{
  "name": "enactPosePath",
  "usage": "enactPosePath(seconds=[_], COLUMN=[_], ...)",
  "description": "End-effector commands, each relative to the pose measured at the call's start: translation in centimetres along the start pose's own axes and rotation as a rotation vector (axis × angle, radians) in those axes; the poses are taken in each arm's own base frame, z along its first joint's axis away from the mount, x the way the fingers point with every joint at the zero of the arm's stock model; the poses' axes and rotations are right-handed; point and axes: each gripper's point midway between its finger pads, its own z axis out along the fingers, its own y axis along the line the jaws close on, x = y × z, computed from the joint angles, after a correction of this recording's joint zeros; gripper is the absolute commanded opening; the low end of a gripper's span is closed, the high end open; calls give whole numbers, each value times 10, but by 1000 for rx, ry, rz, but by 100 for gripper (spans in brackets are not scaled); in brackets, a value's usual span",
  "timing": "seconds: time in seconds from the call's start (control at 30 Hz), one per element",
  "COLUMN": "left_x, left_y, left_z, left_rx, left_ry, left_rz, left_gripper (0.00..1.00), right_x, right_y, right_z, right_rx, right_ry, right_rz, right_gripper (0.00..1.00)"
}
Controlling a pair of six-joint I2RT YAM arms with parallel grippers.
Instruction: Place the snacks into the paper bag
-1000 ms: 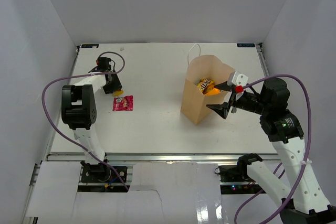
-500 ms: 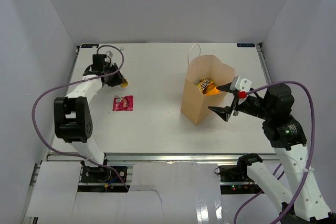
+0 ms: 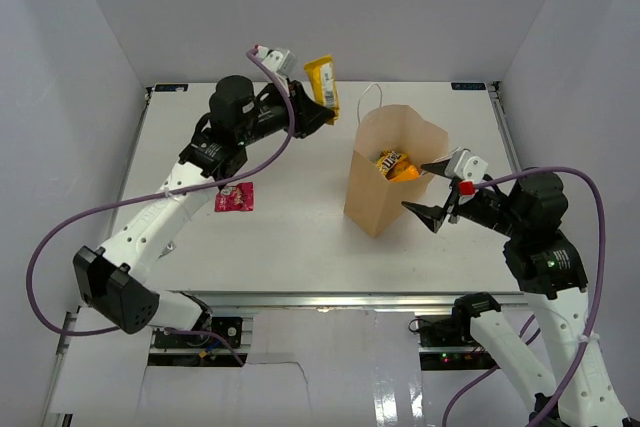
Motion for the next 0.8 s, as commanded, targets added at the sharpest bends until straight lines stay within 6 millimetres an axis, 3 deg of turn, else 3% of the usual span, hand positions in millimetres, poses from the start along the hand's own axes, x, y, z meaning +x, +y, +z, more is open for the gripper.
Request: enactPosePath(seconds=[0.0, 0.03, 0.1, 0.13, 0.17, 0.3, 0.33, 0.4, 0.53, 0.57, 0.7, 0.77], left_x=[-2, -10, 5, -3, 6, 26, 39, 39, 36, 29, 10, 3], left_y=[-26, -37, -51, -61, -72, -79, -76, -82, -87, -90, -103, -102], left_z=[25, 30, 52, 58, 66, 100, 110, 115, 115, 111, 88, 75], left_rx=[45, 61, 73, 83, 97, 56, 44, 42, 45, 53, 91, 70], left_ry=[-2, -20, 14, -1, 24, 70, 98, 111, 113, 100, 70, 61], left_rz=[34, 47, 59, 71, 78, 112, 114, 117, 122, 127, 163, 182], left_gripper=[18, 19, 19, 20, 20, 26, 31, 37, 55, 66, 87, 89], right_x=[-6, -7, -8, -8, -6, -5, -4, -5, -3, -3, -3, -3], right_y=[-8, -9, -9, -9, -8, -8, -8, -5, 0, 5, 14, 17], right_z=[-3, -5, -7, -8, -8, -7, -7, -7, -2, -1, 10, 14], right_rx=[49, 59, 67, 68, 69, 67, 66, 51, -7, -40, -159, -200], right_ry=[-26, -28, -30, -30, -28, -26, -24, -29, -33, -36, -47, -59], right_rz=[-38, -43, -49, -50, -47, -47, -46, -49, -49, -42, -26, -19], right_gripper=[82, 82, 83, 83, 83, 83, 83, 83, 83, 83, 83, 82])
